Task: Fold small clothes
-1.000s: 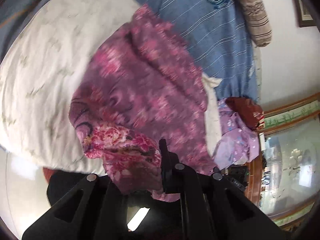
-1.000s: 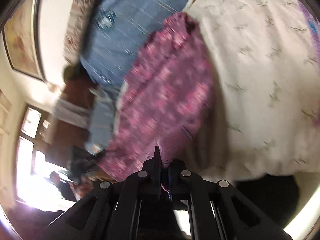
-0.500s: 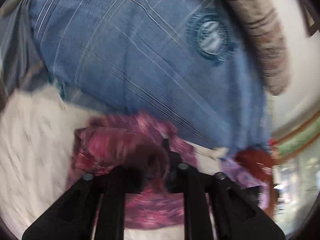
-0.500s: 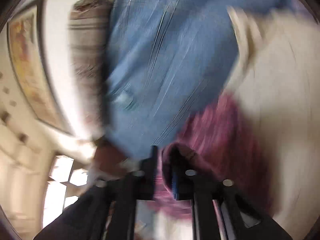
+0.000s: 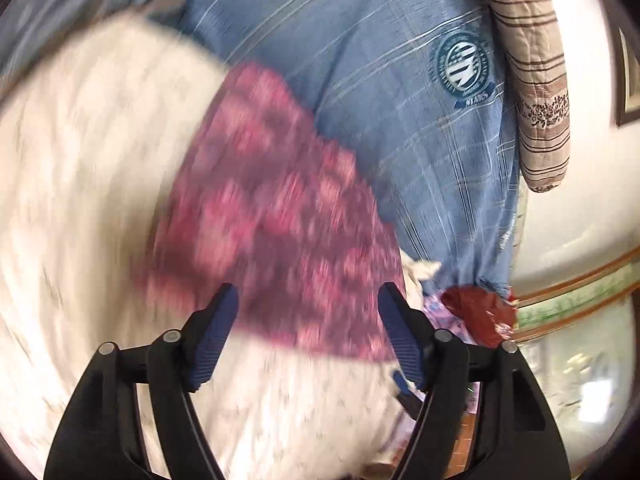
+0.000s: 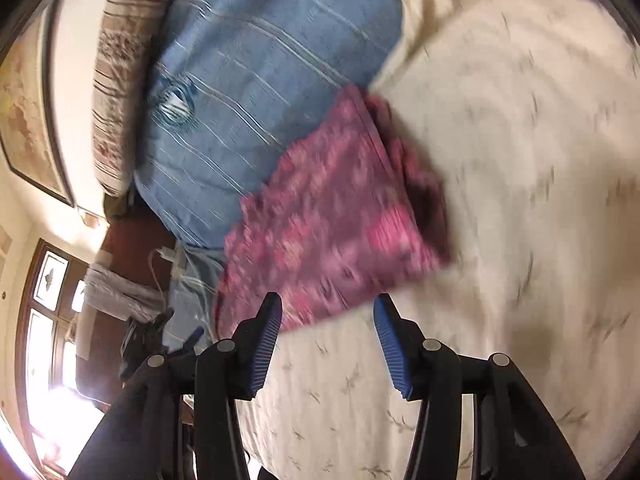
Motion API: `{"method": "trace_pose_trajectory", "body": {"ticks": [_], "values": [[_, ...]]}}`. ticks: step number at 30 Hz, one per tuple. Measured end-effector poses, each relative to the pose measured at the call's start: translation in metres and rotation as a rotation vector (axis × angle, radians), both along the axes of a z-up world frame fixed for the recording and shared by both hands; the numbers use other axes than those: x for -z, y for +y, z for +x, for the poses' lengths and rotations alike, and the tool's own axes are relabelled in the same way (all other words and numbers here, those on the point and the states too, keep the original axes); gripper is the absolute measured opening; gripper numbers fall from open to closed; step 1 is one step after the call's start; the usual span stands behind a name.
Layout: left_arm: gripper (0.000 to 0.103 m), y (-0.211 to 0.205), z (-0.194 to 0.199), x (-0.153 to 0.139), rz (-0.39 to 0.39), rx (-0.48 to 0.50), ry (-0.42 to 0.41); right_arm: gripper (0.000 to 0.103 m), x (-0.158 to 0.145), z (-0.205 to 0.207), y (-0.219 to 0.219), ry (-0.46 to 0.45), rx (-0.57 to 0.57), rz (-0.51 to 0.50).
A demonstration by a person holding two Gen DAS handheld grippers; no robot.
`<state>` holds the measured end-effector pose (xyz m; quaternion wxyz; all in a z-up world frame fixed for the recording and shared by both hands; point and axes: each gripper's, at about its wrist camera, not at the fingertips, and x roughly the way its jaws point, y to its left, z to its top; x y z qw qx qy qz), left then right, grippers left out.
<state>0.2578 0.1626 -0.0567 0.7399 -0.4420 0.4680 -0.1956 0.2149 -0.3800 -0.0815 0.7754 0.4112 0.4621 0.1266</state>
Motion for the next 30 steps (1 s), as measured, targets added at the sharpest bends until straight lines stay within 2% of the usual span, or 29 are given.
{"method": "trace_pose_trajectory", "body": {"ticks": [2,5,9,10,11,12,14,18,21,25,28,30], "values": [[0.072,-0.003,-0.007,0.02,-0.057,0.0,0.036,0.051,0.014,-0.001,0.001,0.032,0.028,0.036],[0.072,-0.002,0.0,0.038,-0.028,-0.028,0.098,0.056,0.027,0.008,-0.002,0.046,0.114,0.052],[0.069,0.008,0.019,0.051,-0.046,-0.116,0.113,0.056,0.041,0.02,-0.007,0.008,0.268,0.151],[0.067,0.011,0.026,0.053,-0.06,-0.144,0.119,0.052,0.043,0.025,-0.005,0.012,0.281,0.149],[0.047,0.015,0.034,0.056,-0.076,-0.177,0.129,0.046,0.043,0.033,-0.004,0.013,0.27,0.157],[0.025,0.019,0.041,0.059,-0.089,-0.206,0.143,0.016,0.044,0.04,-0.002,0.019,0.253,0.16],[0.021,0.025,0.045,0.062,-0.118,-0.238,0.155,0.012,0.039,0.049,-0.007,0.009,0.237,0.19],[0.013,0.015,0.023,0.033,-0.048,-0.231,0.08,0.011,0.003,0.038,-0.014,-0.101,0.198,0.207],[0.01,0.006,-0.006,0.011,-0.037,-0.193,0.037,0.011,-0.023,0.012,-0.02,-0.168,0.176,0.244],[0.01,-0.003,-0.059,-0.006,-0.043,-0.134,0.057,0.011,-0.047,-0.041,-0.031,-0.201,0.153,0.289],[0.01,-0.008,-0.093,-0.002,-0.01,-0.079,0.08,0.011,-0.046,-0.101,-0.046,-0.164,0.164,0.296],[0.01,-0.013,-0.115,0.017,0.041,-0.04,0.135,0.011,-0.023,-0.141,-0.058,-0.089,0.213,0.256]]}}
